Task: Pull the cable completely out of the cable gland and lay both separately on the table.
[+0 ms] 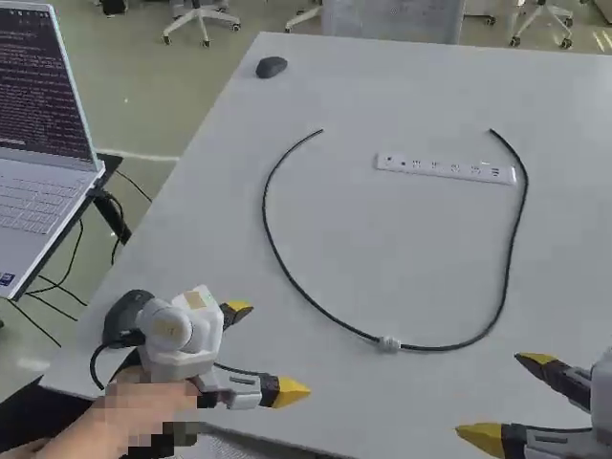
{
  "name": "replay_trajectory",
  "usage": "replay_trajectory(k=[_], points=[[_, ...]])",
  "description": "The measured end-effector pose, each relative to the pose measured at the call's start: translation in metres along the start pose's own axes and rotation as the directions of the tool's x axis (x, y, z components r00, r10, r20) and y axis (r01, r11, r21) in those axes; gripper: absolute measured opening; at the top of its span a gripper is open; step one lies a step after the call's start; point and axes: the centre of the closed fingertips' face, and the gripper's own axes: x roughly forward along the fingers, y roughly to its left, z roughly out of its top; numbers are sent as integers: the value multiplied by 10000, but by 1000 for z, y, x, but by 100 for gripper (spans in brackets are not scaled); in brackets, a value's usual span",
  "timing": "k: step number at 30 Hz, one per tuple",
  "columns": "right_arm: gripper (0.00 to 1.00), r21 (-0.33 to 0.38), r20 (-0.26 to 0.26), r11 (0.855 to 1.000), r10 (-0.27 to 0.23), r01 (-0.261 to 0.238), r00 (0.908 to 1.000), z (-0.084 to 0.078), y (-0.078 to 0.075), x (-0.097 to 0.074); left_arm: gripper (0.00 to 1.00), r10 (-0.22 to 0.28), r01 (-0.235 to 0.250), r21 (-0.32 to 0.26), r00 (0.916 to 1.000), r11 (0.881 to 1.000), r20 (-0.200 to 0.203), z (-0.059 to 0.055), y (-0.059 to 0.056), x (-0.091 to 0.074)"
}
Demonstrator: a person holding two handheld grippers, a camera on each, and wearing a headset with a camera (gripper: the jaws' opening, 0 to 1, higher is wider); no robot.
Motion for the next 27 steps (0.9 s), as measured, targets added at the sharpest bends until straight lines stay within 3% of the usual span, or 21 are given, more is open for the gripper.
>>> replay_trajectory(k=[4, 7, 16, 20, 25, 27], points=[[87, 45, -160, 9999, 97, -96, 9998, 3, 0, 4, 90, -16, 17, 32, 10000, 10000, -92, -3, 1, 1], [87, -6, -112, 9999, 101, -101, 9999, 8, -1, 7, 91, -68, 72, 145, 9996, 9999, -286, -5, -2, 2], [89, -232, -137, 9996, 142, -145, 9998, 11, -6, 13, 92, -171, 175, 108, 9991, 9998, -383, -6, -2, 3], [88, -705, -283, 9974, 139, -159, 9995, 15, -5, 17, 92, -112, 111, -32, 9995, 9999, -302, -6, 1, 3], [87, -1284, -737, 9904, 427, -519, 9964, 18, -3, 29, 94, -70, 66, -114, 9995, 9999, -303, -9, 0, 5], [85, -1552, -896, 9862, 439, -575, 9950, 20, -3, 34, 98, 274, -271, 100, 9992, 9996, -291, -8, 5, 4]])
